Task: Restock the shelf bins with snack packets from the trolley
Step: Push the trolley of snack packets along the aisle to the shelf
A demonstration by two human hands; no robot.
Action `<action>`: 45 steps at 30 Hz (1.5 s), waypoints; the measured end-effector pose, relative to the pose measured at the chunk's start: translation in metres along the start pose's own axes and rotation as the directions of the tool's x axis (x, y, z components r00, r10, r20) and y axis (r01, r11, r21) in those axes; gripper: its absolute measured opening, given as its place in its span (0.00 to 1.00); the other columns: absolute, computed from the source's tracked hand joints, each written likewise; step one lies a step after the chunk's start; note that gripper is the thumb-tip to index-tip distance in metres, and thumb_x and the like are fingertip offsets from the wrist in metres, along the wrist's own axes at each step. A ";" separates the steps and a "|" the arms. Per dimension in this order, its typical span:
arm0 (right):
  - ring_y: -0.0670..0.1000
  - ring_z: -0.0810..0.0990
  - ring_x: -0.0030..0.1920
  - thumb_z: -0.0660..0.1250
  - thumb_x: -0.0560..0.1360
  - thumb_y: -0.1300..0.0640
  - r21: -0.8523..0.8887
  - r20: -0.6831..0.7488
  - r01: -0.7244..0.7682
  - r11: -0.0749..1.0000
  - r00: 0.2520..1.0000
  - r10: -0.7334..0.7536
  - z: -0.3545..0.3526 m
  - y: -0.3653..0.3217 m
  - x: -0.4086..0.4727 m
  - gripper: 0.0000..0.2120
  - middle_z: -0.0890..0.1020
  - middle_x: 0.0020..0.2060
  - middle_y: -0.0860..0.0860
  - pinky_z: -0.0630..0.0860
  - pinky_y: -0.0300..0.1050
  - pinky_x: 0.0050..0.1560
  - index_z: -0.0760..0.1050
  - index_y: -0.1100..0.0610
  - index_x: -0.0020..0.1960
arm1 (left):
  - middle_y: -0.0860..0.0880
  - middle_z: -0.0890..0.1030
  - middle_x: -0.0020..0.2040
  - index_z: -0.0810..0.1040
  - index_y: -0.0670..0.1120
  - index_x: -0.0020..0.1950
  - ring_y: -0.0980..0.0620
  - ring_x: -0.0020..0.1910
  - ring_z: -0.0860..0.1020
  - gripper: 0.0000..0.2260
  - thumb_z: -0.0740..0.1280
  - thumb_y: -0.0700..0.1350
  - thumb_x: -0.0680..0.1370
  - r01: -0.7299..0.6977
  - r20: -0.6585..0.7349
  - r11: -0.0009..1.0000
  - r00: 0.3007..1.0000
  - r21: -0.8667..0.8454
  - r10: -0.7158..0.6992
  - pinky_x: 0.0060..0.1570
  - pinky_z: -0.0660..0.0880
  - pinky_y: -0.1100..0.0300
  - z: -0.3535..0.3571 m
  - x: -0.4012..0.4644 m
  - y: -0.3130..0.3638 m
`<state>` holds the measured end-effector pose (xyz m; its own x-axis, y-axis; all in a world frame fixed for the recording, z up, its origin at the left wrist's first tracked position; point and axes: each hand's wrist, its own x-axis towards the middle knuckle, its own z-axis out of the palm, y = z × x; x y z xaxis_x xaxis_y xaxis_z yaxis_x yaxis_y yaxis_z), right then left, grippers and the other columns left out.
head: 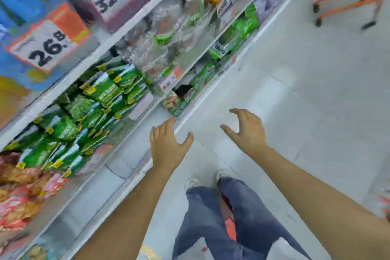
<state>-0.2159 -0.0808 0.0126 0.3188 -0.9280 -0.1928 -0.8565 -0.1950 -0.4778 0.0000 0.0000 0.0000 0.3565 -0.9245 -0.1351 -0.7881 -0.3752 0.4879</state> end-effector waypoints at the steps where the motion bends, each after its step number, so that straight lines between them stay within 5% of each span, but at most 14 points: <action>1: 0.58 0.78 0.57 0.65 0.74 0.40 0.035 -0.041 -0.065 0.997 0.997 0.066 -0.005 0.013 0.000 0.26 0.80 0.57 0.55 0.69 0.51 0.59 0.74 0.59 0.63 | 0.45 0.79 0.57 0.73 0.43 0.66 0.43 0.59 0.75 0.33 0.57 0.65 0.70 -0.055 0.029 0.998 0.998 -0.007 0.055 0.66 0.64 0.42 0.006 0.011 0.014; 6: 0.57 0.73 0.61 0.67 0.75 0.44 0.117 -0.146 -0.352 0.929 0.919 0.367 -0.047 0.082 -0.001 0.25 0.77 0.61 0.54 0.62 0.49 0.63 0.72 0.57 0.66 | 0.47 0.77 0.61 0.72 0.45 0.68 0.44 0.63 0.72 0.33 0.55 0.64 0.70 -0.282 0.188 0.959 0.943 0.014 0.274 0.69 0.61 0.47 0.050 0.071 0.110; 12: 0.58 0.72 0.63 0.66 0.76 0.44 0.164 -0.232 -0.493 0.854 0.823 0.519 -0.119 0.193 0.021 0.25 0.76 0.63 0.54 0.63 0.49 0.63 0.71 0.56 0.68 | 0.45 0.79 0.61 0.74 0.43 0.66 0.43 0.61 0.74 0.28 0.59 0.57 0.72 -0.448 0.246 0.894 0.867 0.006 0.433 0.68 0.62 0.44 0.122 0.143 0.250; 23: 0.56 0.73 0.63 0.65 0.76 0.44 0.187 -0.301 -0.589 0.786 0.728 0.617 -0.295 0.405 0.136 0.24 0.76 0.62 0.53 0.63 0.48 0.63 0.70 0.56 0.67 | 0.48 0.75 0.66 0.68 0.45 0.71 0.47 0.65 0.70 0.26 0.61 0.55 0.76 -0.519 0.351 0.855 0.800 -0.005 0.488 0.73 0.51 0.53 0.230 0.278 0.510; 38: 0.56 0.74 0.62 0.67 0.75 0.45 0.266 -0.375 -0.609 0.747 0.649 0.662 -0.509 0.660 0.409 0.23 0.78 0.61 0.51 0.65 0.50 0.62 0.72 0.56 0.66 | 0.48 0.75 0.65 0.68 0.46 0.72 0.48 0.64 0.71 0.25 0.63 0.54 0.77 -0.596 0.353 0.801 0.763 0.056 0.542 0.72 0.52 0.54 0.349 0.569 0.833; 45: 0.54 0.73 0.62 0.65 0.75 0.42 0.226 -0.387 -0.601 0.766 0.667 0.637 -0.605 0.807 0.506 0.24 0.77 0.61 0.50 0.65 0.49 0.65 0.71 0.53 0.67 | 0.48 0.80 0.55 0.75 0.45 0.61 0.45 0.56 0.75 0.20 0.62 0.54 0.73 -0.555 0.300 0.831 0.800 0.039 0.520 0.65 0.62 0.52 0.435 0.661 0.995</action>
<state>-0.9917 -0.8995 0.0477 -0.4902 -0.8657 -0.1016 -0.7565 0.4804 -0.4438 -0.7670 -1.0137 0.0213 -0.2755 -0.9546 -0.1133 -0.8724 0.1987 0.4466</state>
